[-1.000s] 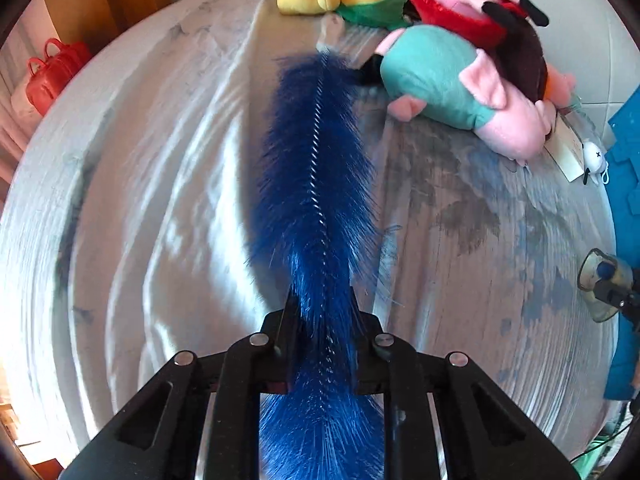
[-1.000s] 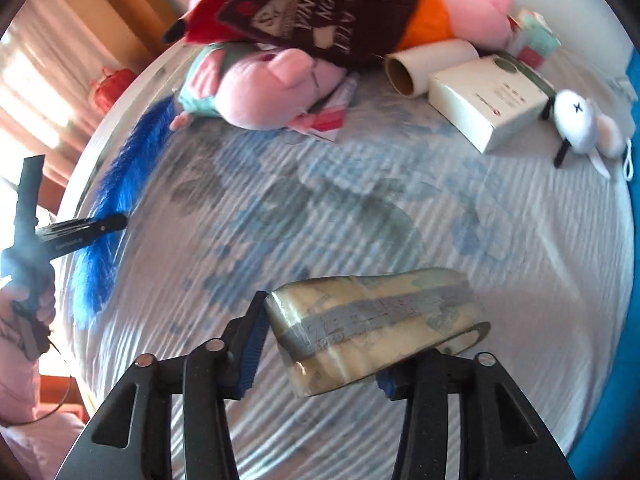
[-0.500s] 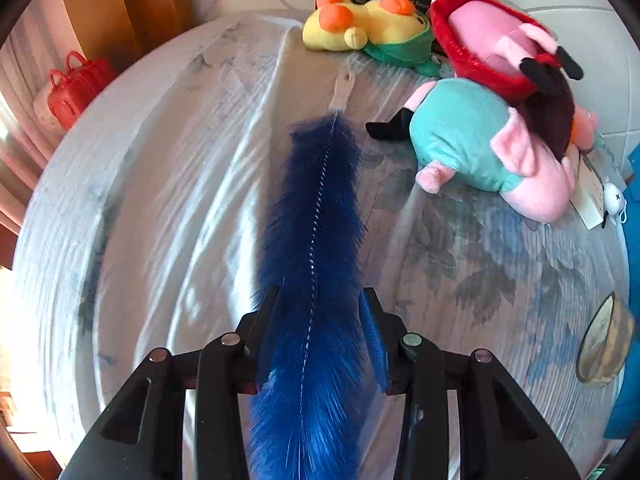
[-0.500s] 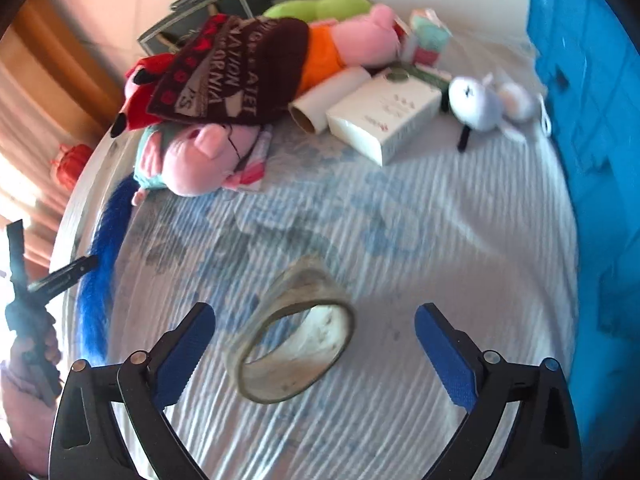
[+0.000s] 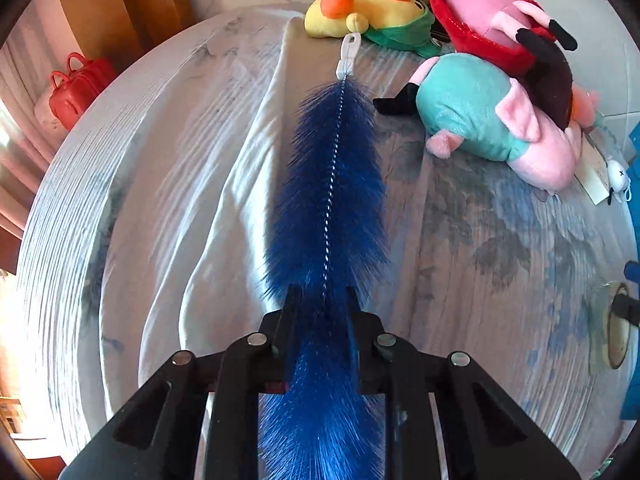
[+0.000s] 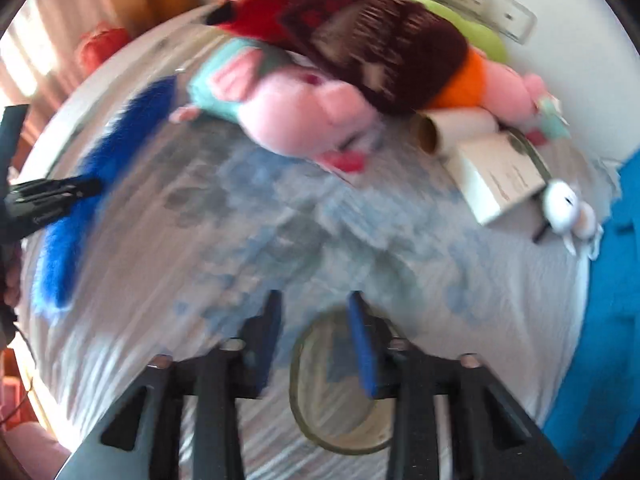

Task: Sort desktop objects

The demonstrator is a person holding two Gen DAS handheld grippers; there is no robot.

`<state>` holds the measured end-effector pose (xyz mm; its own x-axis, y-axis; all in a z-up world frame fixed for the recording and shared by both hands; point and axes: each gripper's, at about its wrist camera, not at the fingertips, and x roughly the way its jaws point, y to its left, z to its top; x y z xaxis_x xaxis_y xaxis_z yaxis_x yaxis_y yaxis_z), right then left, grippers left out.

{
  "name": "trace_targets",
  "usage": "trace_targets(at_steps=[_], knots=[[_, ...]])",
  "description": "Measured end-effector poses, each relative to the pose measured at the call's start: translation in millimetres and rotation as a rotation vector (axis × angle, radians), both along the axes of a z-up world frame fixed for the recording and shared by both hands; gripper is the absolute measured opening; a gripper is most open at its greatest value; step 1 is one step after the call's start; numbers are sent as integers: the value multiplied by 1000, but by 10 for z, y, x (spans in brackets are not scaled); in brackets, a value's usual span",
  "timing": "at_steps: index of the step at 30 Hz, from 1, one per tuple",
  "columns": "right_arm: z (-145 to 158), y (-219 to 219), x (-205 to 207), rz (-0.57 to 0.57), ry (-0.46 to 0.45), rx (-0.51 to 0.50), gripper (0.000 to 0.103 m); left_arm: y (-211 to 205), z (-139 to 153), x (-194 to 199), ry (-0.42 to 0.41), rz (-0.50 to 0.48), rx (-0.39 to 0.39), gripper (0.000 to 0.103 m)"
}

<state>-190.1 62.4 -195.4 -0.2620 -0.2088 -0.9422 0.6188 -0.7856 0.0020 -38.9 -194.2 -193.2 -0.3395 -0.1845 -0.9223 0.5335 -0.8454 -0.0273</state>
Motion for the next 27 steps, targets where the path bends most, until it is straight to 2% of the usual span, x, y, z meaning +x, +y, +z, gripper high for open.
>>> trace_targets(at_steps=[2,7,9,13,16,17,18,20,21,22,25,27], knots=[[33,-47,44,15,-14,-33,76,34,14,20,6,-2,11,19],[-23,211,45,-87,-45,-3,79,79,33,2,23,-15,34,21],[-62,353,82,-122,-58,15,86,61,17,-68,12,-11,35,24],[-233,565,130,-168,-133,17,88,-45,-104,-311,-28,5,47,26],[-362,619,145,-190,-173,22,94,-77,-172,-435,-49,13,38,26],[-405,626,133,-199,-184,24,94,-56,-170,-452,-59,4,32,24],[-434,625,122,-204,-187,27,95,-21,-145,-446,-56,-9,32,17],[-469,614,110,-206,-183,33,93,65,-70,-396,-42,-36,19,17],[-481,602,108,-200,-186,24,79,115,-16,-347,-39,-41,0,17],[-478,589,112,-194,-193,0,77,161,48,-284,-28,-48,-11,17],[-423,527,151,-177,-147,31,74,258,255,-79,25,-55,-12,17],[-343,518,176,-171,-131,13,74,306,418,57,69,-56,-19,17]])
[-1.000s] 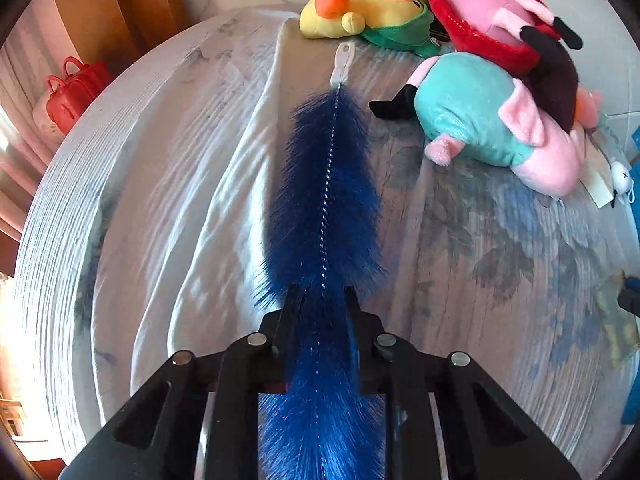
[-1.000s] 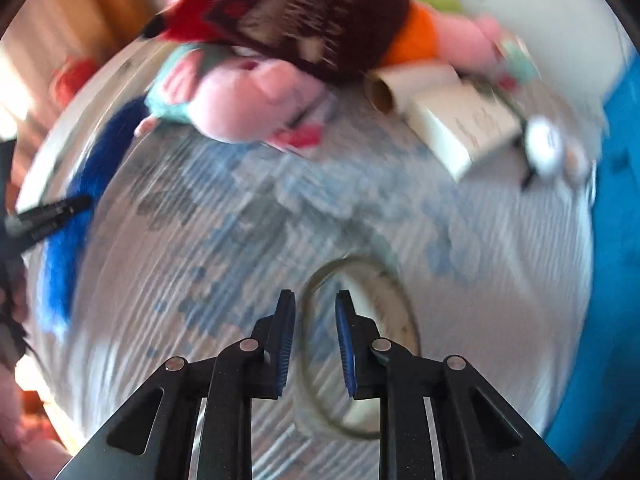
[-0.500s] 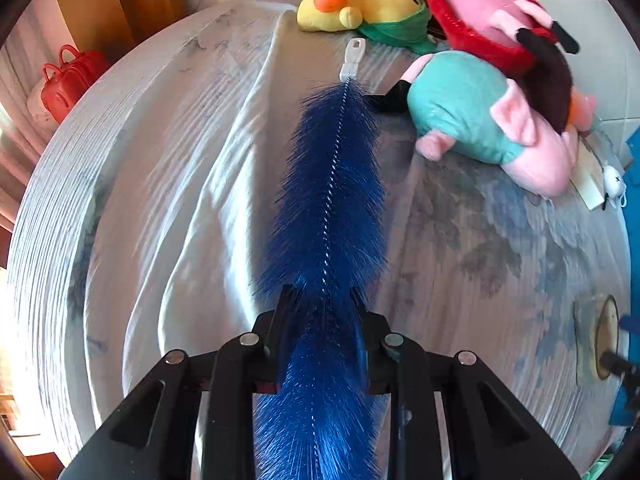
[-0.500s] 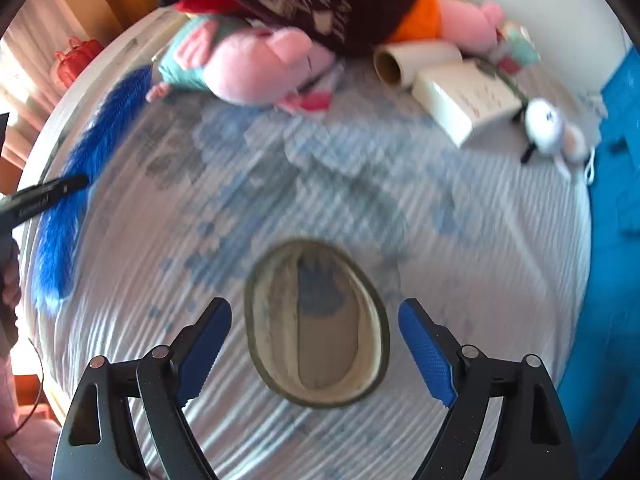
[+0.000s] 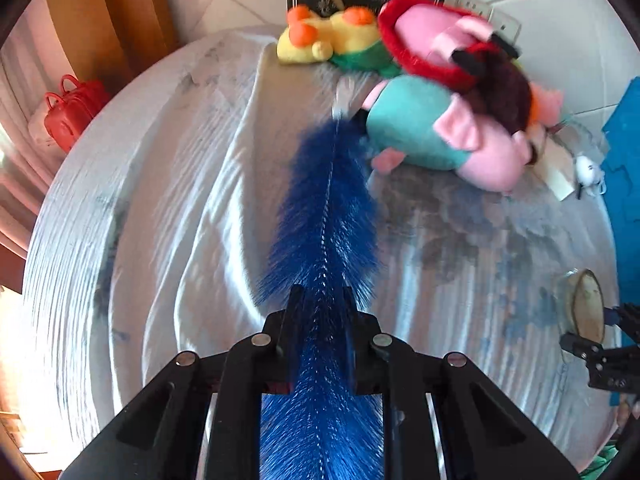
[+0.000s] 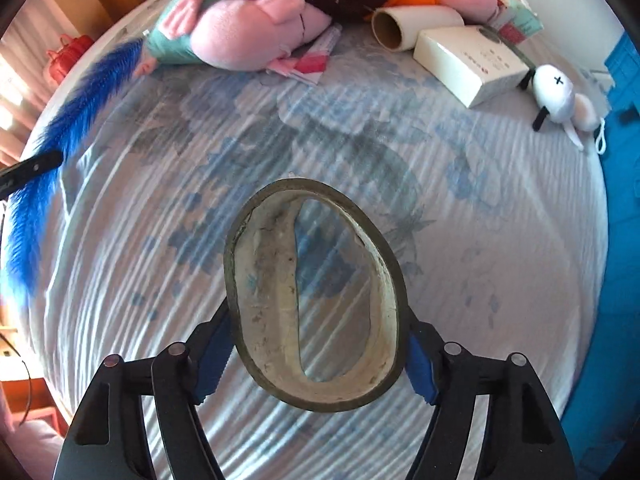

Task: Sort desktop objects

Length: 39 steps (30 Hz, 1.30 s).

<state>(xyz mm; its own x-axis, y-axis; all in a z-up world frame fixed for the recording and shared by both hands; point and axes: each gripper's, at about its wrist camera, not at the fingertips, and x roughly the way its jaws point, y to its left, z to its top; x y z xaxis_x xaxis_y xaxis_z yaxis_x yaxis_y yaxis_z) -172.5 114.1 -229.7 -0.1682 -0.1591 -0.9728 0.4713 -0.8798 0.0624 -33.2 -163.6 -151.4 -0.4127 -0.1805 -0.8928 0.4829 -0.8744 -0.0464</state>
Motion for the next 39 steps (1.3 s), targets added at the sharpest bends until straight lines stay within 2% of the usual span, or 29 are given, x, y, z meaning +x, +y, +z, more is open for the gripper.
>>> trace_targets(at_steps=[9,11,13,16,19,21,23,26,29,31,33,34,36,39], knots=[[649,-3,218,45,156,-75,72,334,635,274,139,-15,-53,13],[743,-41,291,48,188,-91,72,439,754,342,169,-28,-75,2],[882,-14,372,49,225,-111,72,566,930,418,201,-47,-98,2],[1070,18,465,52,270,-124,72,691,1026,472,220,-76,-105,2],[1126,90,533,44,284,-132,72,779,895,469,186,-109,-95,2],[1070,136,563,35,268,-134,72,774,683,418,122,-88,-71,2],[952,175,588,27,242,-121,72,717,469,361,71,-54,-18,3],[701,216,570,7,185,-89,72,683,239,256,47,-24,68,4],[489,291,570,-15,143,-65,72,719,139,107,29,-4,85,19],[393,341,555,-24,133,-52,72,750,117,-7,61,2,108,40],[312,389,508,-43,129,-37,72,776,113,-122,101,7,140,47],[278,408,486,-52,128,-31,72,795,98,-191,109,8,136,56],[198,444,429,-72,120,-20,72,834,-83,-384,60,31,117,63],[42,494,354,-93,103,-4,72,851,-476,-518,-56,66,149,63]])
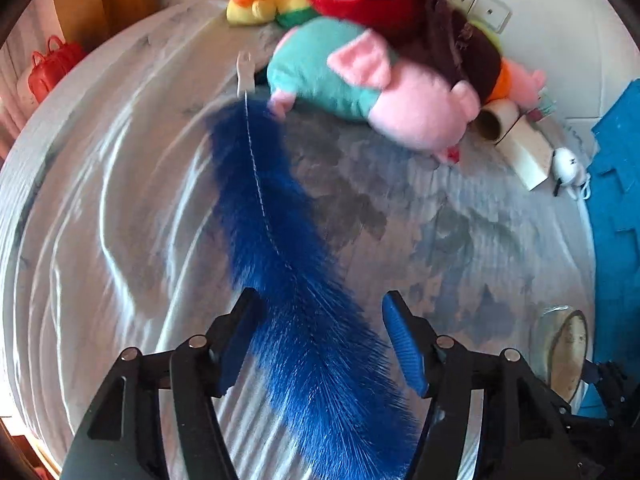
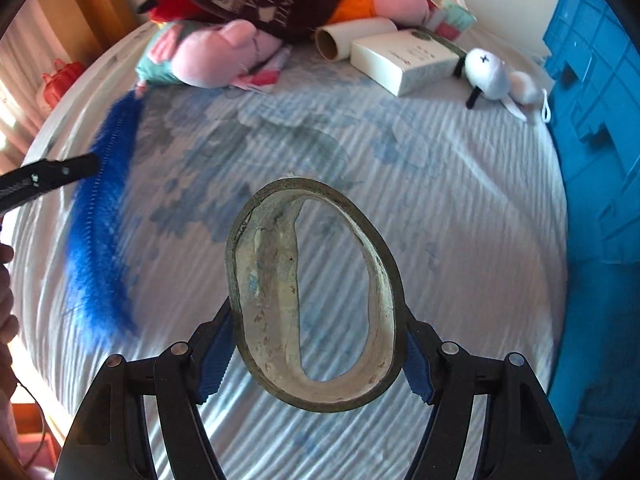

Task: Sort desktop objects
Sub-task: 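Carry the feather duster and tape roll with both grippers over the crate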

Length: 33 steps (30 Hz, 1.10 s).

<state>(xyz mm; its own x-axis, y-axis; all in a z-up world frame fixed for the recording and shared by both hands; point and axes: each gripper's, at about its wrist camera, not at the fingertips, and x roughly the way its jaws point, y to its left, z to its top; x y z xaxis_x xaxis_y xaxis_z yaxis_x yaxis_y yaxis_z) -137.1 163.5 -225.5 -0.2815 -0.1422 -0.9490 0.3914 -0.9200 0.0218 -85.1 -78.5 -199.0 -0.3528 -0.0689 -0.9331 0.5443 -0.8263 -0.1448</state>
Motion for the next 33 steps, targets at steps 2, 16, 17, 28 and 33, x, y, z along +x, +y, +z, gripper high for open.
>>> trace_targets(at_steps=[2,16,17,28,33], knots=[[-121,32,-33,-5,-18,7,73,116,-124,7,16,-12,-80,63],[-106,156,191,-10,42,-15,64,381,-436,348,63,-7,-163,17],[-40,148,214,-5,58,-22,64,409,-375,407,85,-6,-175,17],[1099,-64,391,66,310,-147,58,588,526,747,343,13,-306,16],[1583,-86,463,68,432,-202,54,696,926,856,484,-33,-355,16]])
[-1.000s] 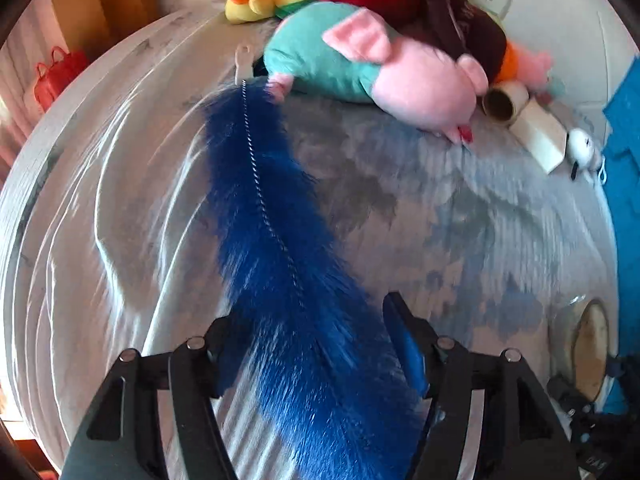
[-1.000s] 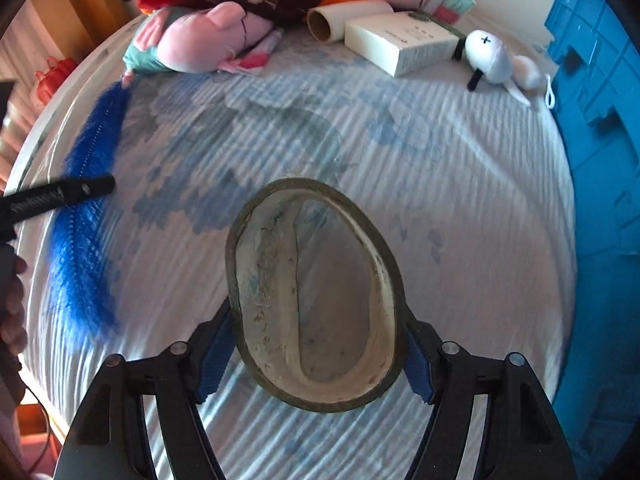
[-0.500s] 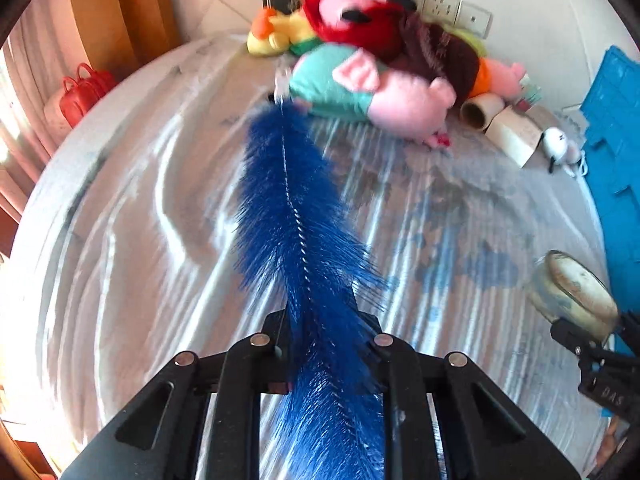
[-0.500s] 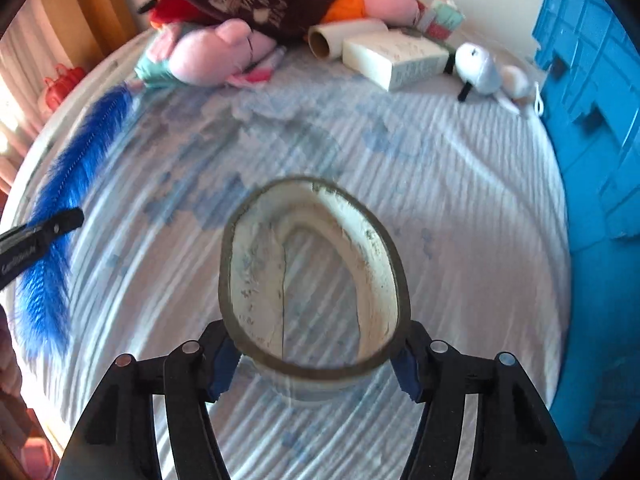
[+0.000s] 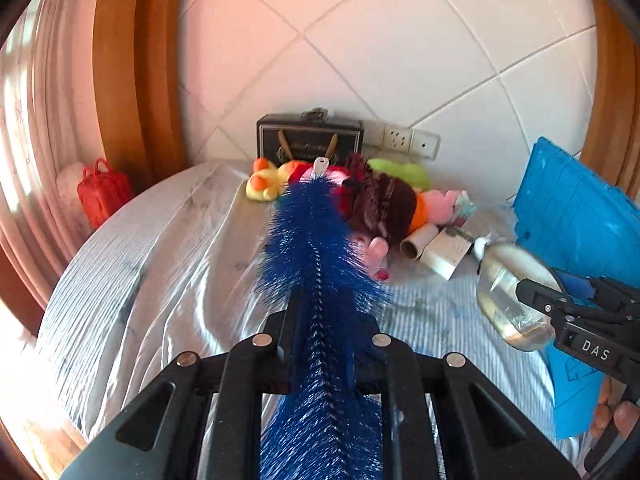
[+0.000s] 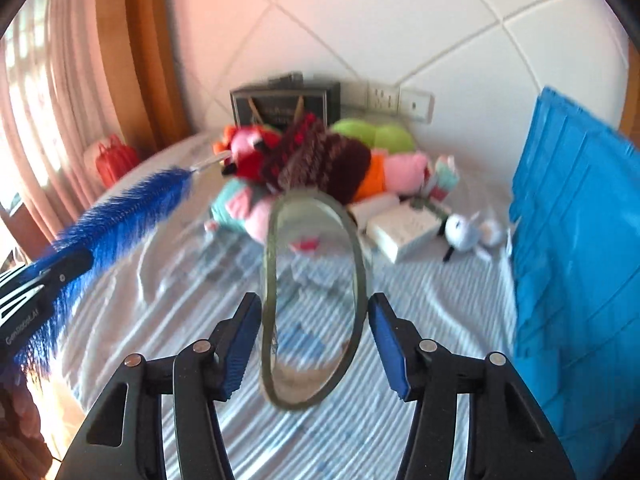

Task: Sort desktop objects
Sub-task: 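Carry the feather duster and tape roll with both grippers over the crate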

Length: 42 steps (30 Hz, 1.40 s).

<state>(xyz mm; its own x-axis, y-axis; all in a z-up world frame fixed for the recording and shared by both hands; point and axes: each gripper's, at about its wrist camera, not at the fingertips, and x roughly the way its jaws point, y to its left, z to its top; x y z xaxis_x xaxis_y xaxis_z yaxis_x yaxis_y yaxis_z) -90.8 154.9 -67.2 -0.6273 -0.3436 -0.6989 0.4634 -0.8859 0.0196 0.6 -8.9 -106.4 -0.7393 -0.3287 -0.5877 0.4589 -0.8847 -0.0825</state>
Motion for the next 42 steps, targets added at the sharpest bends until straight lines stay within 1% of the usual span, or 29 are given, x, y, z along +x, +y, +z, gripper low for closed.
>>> trace_targets(at_steps=[1,3,5,7,8,10,11,13,15,16,17,18,19,20,21,22,25,27,28,29,30,31,33,35,36,38,39,40,42], knots=[[97,-1,25,-3,22,-7,52,54,84,6,29,-18,-21,16],[257,14,74,-10,60,-20,43,124,244,59,75,-48,-52,16],[375,53,111,-28,96,-27,38,181,436,46,116,-90,-57,16],[420,110,105,-44,92,-21,23,219,504,19,147,-127,-53,16],[420,156,93,-53,86,-24,17,238,534,15,149,-138,-53,16],[386,257,85,-79,66,-15,17,246,501,-20,139,-156,-44,16],[334,310,76,-93,57,-10,17,228,441,-57,124,-168,-28,16],[122,390,11,-113,-8,16,18,202,277,-125,86,-182,-1,16],[-160,471,-5,-135,-105,47,24,219,59,-168,26,-196,7,16],[-305,502,29,-128,-156,52,26,245,-18,-173,-2,-202,9,16],[-421,524,86,-126,-191,63,33,257,-121,-178,-34,-212,11,16],[-538,549,166,-121,-227,77,42,264,-289,-160,-74,-223,14,16],[-625,565,238,-113,-259,78,47,310,-356,-148,-101,-231,15,16],[-726,576,302,-101,-305,73,58,336,-487,-136,-139,-243,17,16],[-865,581,367,-83,-370,61,65,354,-664,-116,-186,-256,28,16],[-948,581,433,-70,-402,57,67,382,-796,-106,-223,-270,43,16],[-1257,530,515,-74,-476,103,67,475,-1127,-113,-322,-299,67,16],[-1413,542,498,-107,-510,101,66,544,-1311,-121,-374,-319,66,16],[-1450,556,497,-114,-513,97,65,553,-1352,-137,-392,-328,76,16],[-1495,557,492,-119,-514,100,56,577,-1404,-138,-410,-334,86,16],[-1557,540,484,-118,-521,107,37,587,-1447,-149,-422,-340,91,16],[-1584,518,468,-121,-523,114,36,594,-1451,-150,-422,-344,88,15],[-1563,471,470,-114,-498,136,34,618,-1336,-128,-387,-352,64,15],[-1403,412,496,-94,-442,146,31,613,-1142,-124,-333,-355,38,15],[-1304,397,494,-81,-420,133,24,613,-1014,-122,-296,-355,22,15],[-1073,392,470,-66,-375,99,13,604,-785,-140,-229,-361,9,15],[-933,385,465,-57,-337,89,11,607,-628,-147,-191,-359,4,15],[-790,364,432,-54,-300,84,11,616,-528,-149,-161,-358,-6,15],[-484,361,414,-43,-230,52,11,654,-229,-146,-75,-361,-43,15]])
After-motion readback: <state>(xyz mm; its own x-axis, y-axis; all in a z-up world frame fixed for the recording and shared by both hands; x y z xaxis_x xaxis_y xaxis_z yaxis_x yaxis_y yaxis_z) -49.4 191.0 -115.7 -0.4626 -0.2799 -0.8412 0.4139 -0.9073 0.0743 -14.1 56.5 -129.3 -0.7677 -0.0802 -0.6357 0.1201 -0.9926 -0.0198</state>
